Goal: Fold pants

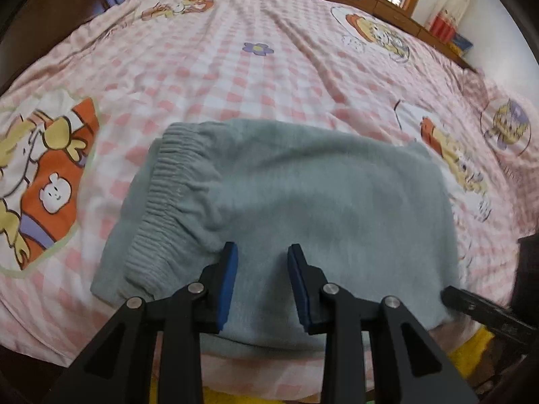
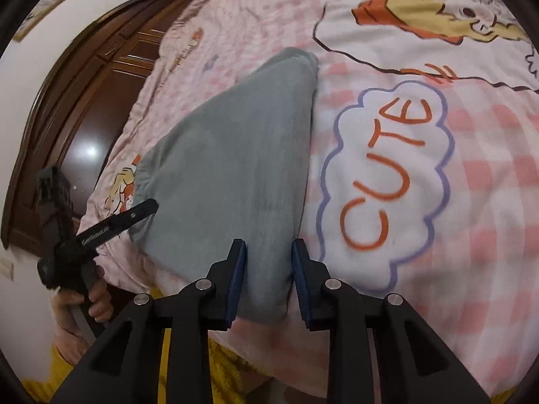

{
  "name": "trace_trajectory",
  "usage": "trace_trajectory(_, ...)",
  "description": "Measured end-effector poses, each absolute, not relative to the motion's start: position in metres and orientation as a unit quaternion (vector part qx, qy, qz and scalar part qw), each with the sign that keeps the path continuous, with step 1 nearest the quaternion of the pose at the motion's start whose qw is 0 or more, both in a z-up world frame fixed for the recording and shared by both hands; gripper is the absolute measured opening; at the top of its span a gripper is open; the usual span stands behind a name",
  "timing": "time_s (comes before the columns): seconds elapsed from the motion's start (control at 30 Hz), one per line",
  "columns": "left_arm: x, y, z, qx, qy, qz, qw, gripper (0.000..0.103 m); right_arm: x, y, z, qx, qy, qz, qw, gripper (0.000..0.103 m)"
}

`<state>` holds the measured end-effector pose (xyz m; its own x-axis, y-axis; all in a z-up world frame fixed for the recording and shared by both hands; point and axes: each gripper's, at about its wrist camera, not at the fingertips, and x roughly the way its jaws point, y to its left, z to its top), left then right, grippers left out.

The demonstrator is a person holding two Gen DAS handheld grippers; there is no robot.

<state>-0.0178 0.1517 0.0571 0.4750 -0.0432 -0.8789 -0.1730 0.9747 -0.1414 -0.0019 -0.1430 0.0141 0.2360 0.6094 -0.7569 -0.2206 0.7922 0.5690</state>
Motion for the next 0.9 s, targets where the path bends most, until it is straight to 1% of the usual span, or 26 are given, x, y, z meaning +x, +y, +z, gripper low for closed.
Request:
trace_trajectory(0.03, -0.019, 0.15, 0.057, -0.098, 0.511, 0.039, 0.853, 0.032, -0.005, -0.145, 0.017, 0.186, 0.556, 0.279, 0.76, 0.017)
trace_trajectory(0.07, -0.02, 0.149, 0.056, -0.092, 0.512, 0.041, 0.853, 0.032, -0.008, -0.147, 0.021, 0.197, 0.552, 0.288, 0.757, 0.015)
trace_trajectory(0.1, -0.022, 0.15, 0.055, -0.09, 0.512, 0.043, 0.853, 0.032, -0.011, -0.149, 0.024, 0.207, 0.549, 0.296, 0.754, 0.013)
trace_trajectory(0.23, -0.03, 0.158, 0.052, -0.098, 0.511, 0.047, 0.853, 0.032, -0.013, -0.153, 0.031, 0.235, 0.544, 0.307, 0.744, 0.011)
trace_trajectory(0.33, -0.041, 0.171, 0.05, -0.095, 0.512, 0.062, 0.851, 0.031, -0.013, -0.164, 0.03, 0.279, 0.543, 0.315, 0.727, 0.011)
trace_trajectory(0.4, -0.047, 0.182, 0.047, -0.116, 0.515, 0.053, 0.848, 0.029, -0.011, -0.159, 0.025, 0.247, 0.551, 0.307, 0.736, 0.011)
trace_trajectory(0.47, -0.048, 0.184, 0.048, -0.121, 0.518, 0.051, 0.845, 0.026, -0.012, -0.148, 0.008, 0.197, 0.576, 0.292, 0.738, 0.012)
trace_trajectory(0.53, -0.047, 0.181, 0.051, -0.115, 0.523, 0.057, 0.842, 0.027, -0.012, -0.149, 0.001, 0.202, 0.583, 0.293, 0.731, 0.012)
trace_trajectory(0.63, -0.048, 0.165, 0.06, -0.096, 0.523, 0.053, 0.845, 0.028, -0.005, -0.154, 0.016, 0.202, 0.573, 0.302, 0.735, 0.014)
trace_trajectory(0.7, -0.048, 0.149, 0.064, -0.101, 0.523, 0.028, 0.846, 0.028, 0.005, -0.159, 0.026, 0.189, 0.558, 0.301, 0.749, 0.016)
trace_trajectory(0.77, -0.048, 0.128, 0.068, -0.109, 0.524, 0.002, 0.845, 0.028, 0.018, -0.172, 0.033, 0.186, 0.548, 0.288, 0.763, 0.017)
trace_trajectory(0.9, -0.04, 0.08, 0.073, -0.117, 0.529, -0.052, 0.839, 0.029, 0.069, -0.199, 0.029, 0.252, 0.534, 0.266, 0.762, 0.017)
